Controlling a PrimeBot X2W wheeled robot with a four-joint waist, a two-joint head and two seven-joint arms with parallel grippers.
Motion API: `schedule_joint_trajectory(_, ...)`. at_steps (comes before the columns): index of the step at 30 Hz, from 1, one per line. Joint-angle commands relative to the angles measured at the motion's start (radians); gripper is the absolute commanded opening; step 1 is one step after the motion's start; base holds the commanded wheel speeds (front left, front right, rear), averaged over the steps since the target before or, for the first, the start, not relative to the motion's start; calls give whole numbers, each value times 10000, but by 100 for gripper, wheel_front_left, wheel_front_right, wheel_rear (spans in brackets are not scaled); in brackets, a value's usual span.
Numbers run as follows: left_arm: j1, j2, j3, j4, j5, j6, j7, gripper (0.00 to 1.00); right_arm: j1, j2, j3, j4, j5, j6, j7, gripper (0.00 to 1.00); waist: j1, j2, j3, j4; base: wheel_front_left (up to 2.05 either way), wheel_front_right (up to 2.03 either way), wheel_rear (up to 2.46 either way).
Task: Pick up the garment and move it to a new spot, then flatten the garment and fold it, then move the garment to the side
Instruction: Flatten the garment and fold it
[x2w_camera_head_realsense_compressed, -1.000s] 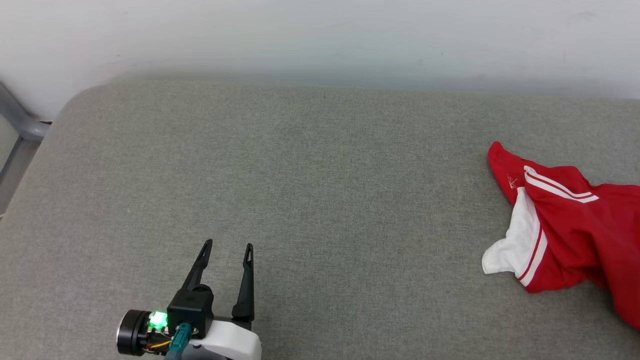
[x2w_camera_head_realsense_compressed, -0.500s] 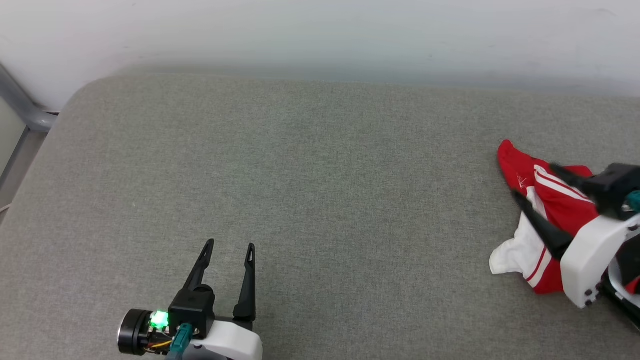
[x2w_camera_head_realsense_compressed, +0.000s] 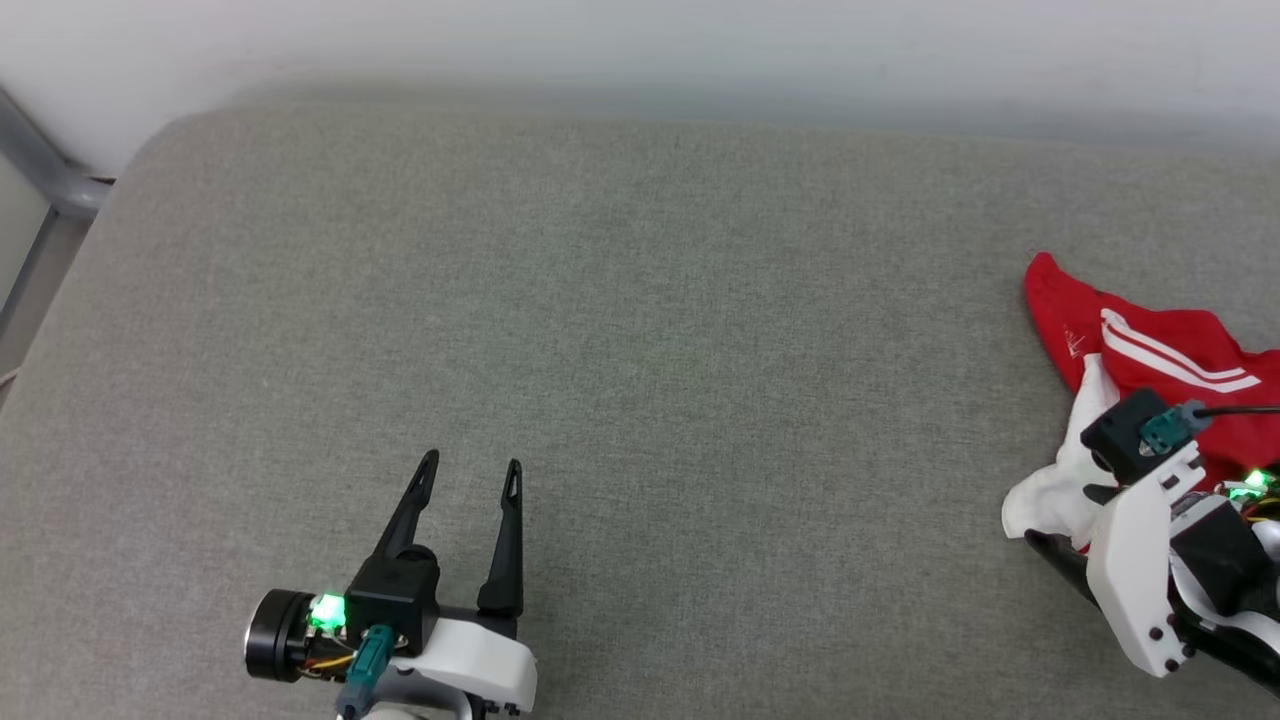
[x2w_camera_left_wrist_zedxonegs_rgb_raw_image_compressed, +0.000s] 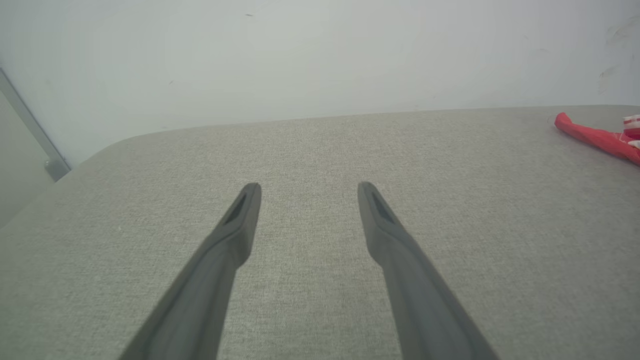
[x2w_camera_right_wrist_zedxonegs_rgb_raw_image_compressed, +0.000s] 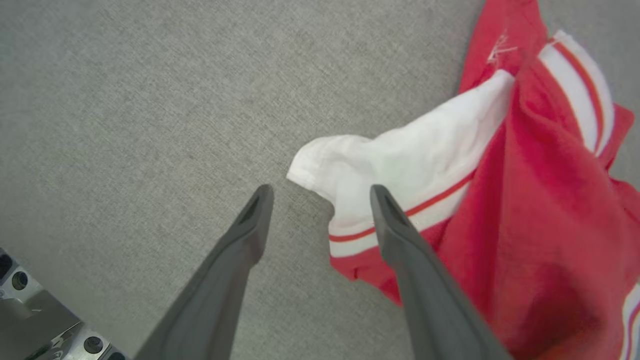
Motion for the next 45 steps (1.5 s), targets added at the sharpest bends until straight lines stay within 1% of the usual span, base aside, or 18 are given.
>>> schedule_joint_trajectory(1,-153,-13,-41,-22,-51,5,-27,100,-212,127,137,259,68,-10,-75,100,0,0,178,93,0,0,0)
schedule_joint_trajectory(6,-385,-16,-152,-25,-77,15,-27,100,-768,392,718,1543,20,-11,-447,100,0,0,604,298,0,0,0)
schedule_joint_trajectory(8,-470,-20,-213,-18,-97,22,-27,100,-908,405,1041,2159,-137,-12,-543,100,0,0,743,387,0,0,0)
schedule_joint_trajectory(12,-525,-18,-255,41,-141,92,-27,100,-788,512,1709,3245,-30,-12,-590,100,0,0,829,498,0,0,0)
schedule_joint_trajectory(14,-504,-19,-227,46,-154,120,-27,100,-827,603,1855,3494,115,-14,-883,18,0,0,808,497,0,0,0)
schedule_joint_trajectory(15,-470,-19,-205,56,-162,123,-27,100,-868,645,1889,3575,181,-14,-1049,0,0,0,767,476,0,0,0)
schedule_joint_trajectory(18,-362,-19,-128,113,-175,146,-27,100,-1064,644,1874,3597,243,-12,-1702,0,0,0,581,362,0,0,0)
schedule_joint_trajectory(23,-266,-18,-78,125,-130,107,-27,100,-1572,850,1463,3273,340,-12,-3029,0,0,0,179,109,0,0,0)
schedule_joint_trajectory(27,-173,-17,-51,121,-69,91,-27,100,-1822,1093,947,2911,393,-12,-3940,0,0,0,-97,-56,0,0,0)
schedule_joint_trajectory(33,-88,-19,-24,102,-66,23,-27,100,-2245,1426,65,2200,246,-12,-4844,0,0,0,-257,-35,0,0,0)
schedule_joint_trajectory(38,-44,-19,-8,48,-130,74,-27,100,-2623,2046,-522,1779,75,-11,-5399,0,0,0,-252,187,0,0,0)
schedule_joint_trajectory(41,-72,-19,-32,54,-179,101,-27,100,-2849,2584,-376,1713,-130,-9,-5591,0,0,0,-243,400,0,0,0)
schedule_joint_trajectory(45,-106,-21,-63,30,-268,177,-27,100,-3103,3239,239,1920,-259,-9,-5682,0,0,0,-200,706,0,0,0)
